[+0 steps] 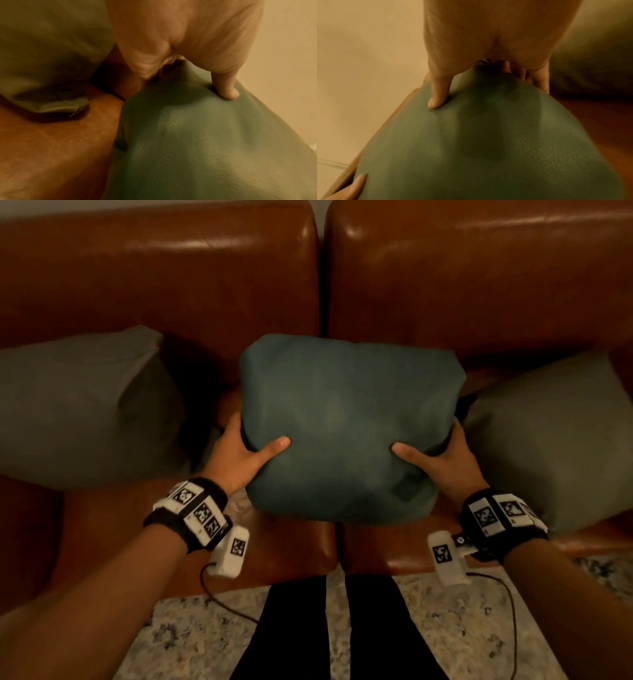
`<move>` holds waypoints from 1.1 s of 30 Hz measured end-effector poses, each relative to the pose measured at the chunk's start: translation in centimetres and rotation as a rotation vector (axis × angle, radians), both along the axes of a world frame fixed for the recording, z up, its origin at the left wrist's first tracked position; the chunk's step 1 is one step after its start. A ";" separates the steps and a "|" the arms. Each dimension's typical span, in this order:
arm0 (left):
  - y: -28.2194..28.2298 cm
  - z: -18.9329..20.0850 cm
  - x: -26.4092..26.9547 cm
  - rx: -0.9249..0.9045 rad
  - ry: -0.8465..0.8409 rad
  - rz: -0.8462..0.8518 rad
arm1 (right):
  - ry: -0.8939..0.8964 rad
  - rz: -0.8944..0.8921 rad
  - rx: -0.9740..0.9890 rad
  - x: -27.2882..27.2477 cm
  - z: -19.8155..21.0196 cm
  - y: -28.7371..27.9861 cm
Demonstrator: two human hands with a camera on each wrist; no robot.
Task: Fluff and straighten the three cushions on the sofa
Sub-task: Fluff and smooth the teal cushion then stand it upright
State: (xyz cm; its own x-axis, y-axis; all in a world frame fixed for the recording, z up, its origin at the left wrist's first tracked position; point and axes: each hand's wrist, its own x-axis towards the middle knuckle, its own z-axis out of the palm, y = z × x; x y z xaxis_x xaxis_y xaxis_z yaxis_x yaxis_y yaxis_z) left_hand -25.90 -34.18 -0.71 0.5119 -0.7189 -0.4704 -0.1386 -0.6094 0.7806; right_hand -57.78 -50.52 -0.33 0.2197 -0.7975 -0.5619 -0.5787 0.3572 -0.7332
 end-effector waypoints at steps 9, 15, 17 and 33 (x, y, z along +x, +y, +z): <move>-0.3 -2.2 1.0 -0.110 -0.020 0.247 | -0.063 0.149 -0.111 4.1 -0.6 -6.4; -3.5 -3.8 2.8 -0.021 0.124 0.231 | -0.035 0.183 -0.003 5.9 -3.5 -9.5; -4.3 -3.4 3.1 0.017 0.085 0.217 | -0.032 0.239 -0.010 6.0 -3.2 -10.5; -11.1 4.9 9.1 0.276 -0.248 0.070 | -0.011 0.009 0.104 9.7 4.3 -19.0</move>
